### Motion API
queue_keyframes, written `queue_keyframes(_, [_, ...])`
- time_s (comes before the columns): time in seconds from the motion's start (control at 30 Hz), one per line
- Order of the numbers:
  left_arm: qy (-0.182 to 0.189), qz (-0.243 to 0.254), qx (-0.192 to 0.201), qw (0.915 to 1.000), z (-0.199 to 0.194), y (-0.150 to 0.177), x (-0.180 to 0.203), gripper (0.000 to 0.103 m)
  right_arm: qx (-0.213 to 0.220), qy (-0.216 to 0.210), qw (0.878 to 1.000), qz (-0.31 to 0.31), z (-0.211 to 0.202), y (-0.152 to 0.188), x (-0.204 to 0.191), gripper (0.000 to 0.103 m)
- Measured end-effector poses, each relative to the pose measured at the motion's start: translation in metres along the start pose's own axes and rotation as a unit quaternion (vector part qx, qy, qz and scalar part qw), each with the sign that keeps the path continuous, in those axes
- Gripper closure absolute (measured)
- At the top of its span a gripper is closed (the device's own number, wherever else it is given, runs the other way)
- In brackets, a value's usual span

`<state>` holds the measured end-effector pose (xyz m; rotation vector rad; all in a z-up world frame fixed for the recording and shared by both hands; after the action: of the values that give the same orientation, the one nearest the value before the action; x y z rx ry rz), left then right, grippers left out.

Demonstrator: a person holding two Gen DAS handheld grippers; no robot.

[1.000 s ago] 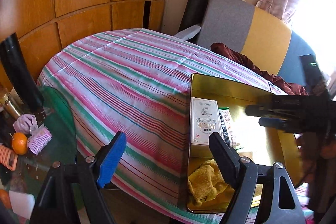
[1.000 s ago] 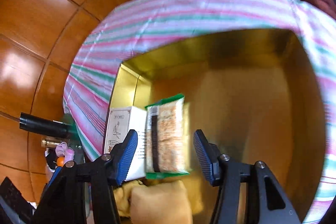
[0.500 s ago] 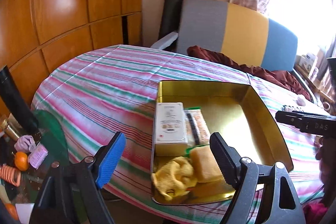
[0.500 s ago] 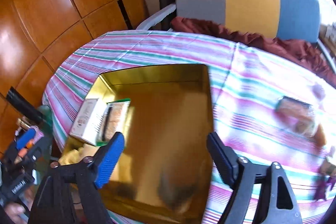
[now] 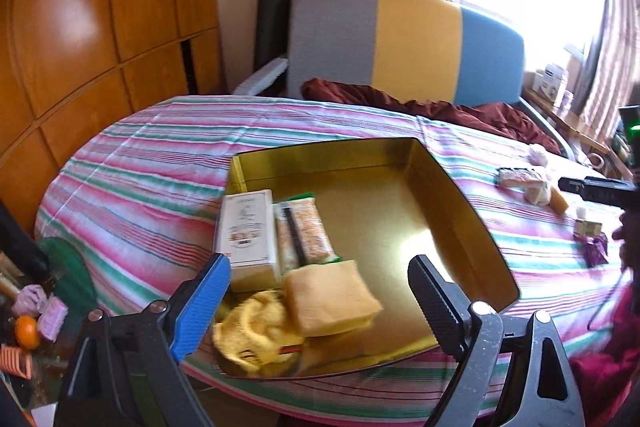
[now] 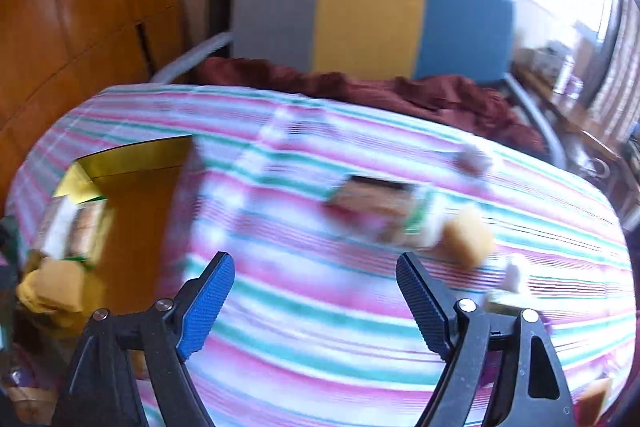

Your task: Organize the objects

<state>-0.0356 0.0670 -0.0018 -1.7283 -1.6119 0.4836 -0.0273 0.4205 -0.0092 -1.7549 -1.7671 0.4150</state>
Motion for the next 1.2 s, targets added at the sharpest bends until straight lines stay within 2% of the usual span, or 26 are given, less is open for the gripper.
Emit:
queue_keyframes(0.1, [0.019, -0.002, -0.025, 0.9995, 0.007, 0.003, 0.014, 0.012, -0.002, 0.061, 0.997, 0.045, 0.007, 0.015, 0.053, 0.018])
queue_keyframes(0.2, [0.04, -0.002, -0.051, 0.9979, 0.016, 0.007, 0.03, 0.012, -0.004, 0.102, 0.987, 0.128, 0.014, 0.041, 0.104, 0.018])
queue_keyframes(0.27, [0.06, -0.002, -0.068, 0.9959, 0.021, 0.011, 0.043, 0.012, -0.026, 0.09, 0.971, 0.219, 0.019, 0.061, 0.134, 0.018])
queue_keyframes(0.33, [0.082, 0.0, -0.078, 0.9936, 0.023, 0.013, 0.058, 0.012, -0.007, 0.062, 0.955, 0.289, 0.016, 0.071, 0.153, 0.018])
queue_keyframes(0.4, [0.09, 0.008, -0.084, 0.9923, 0.025, 0.013, 0.073, 0.01, -0.016, 0.052, 0.946, 0.319, 0.017, 0.08, 0.162, 0.018])
queue_keyframes(0.47, [0.098, 0.026, -0.087, 0.991, 0.027, 0.013, 0.09, 0.009, -0.024, 0.023, 0.938, 0.345, 0.021, 0.087, 0.165, 0.018])
queue_keyframes(0.53, [0.109, 0.041, -0.092, 0.9889, 0.028, 0.012, 0.107, 0.009, -0.024, 0.0, 0.933, 0.359, 0.023, 0.09, 0.164, 0.018])
queue_keyframes(0.73, [0.133, 0.092, -0.09, 0.9828, 0.034, 0.007, 0.154, 0.009, -0.01, -0.016, 0.928, 0.372, 0.016, 0.09, 0.165, 0.018])
queue_keyframes(0.83, [0.144, 0.107, -0.111, 0.9775, 0.044, 0.006, 0.177, 0.008, -0.01, -0.032, 0.924, 0.381, 0.018, 0.092, 0.165, 0.018])
queue_keyframes(1.03, [0.175, 0.05, -0.191, 0.9646, 0.073, 0.003, 0.209, 0.006, 0.002, -0.055, 0.922, 0.384, 0.018, 0.089, 0.166, 0.018])
queue_keyframes(1.2, [0.196, 0.002, -0.226, 0.9542, 0.095, -0.006, 0.239, 0.003, 0.017, -0.054, 0.923, 0.38, 0.012, 0.084, 0.167, 0.017])
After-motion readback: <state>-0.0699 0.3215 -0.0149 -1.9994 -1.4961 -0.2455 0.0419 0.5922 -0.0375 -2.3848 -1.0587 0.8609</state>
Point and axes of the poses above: each gripper's, at about its wrist camera, not at the fingertips, and z roughly the way its jaws point, x to its right, y to its underside, the point moved 5 cm from there along z, roughly the way its jaws point, and after that the axes turned 13 degrees about -z, right-handed, at the moved point
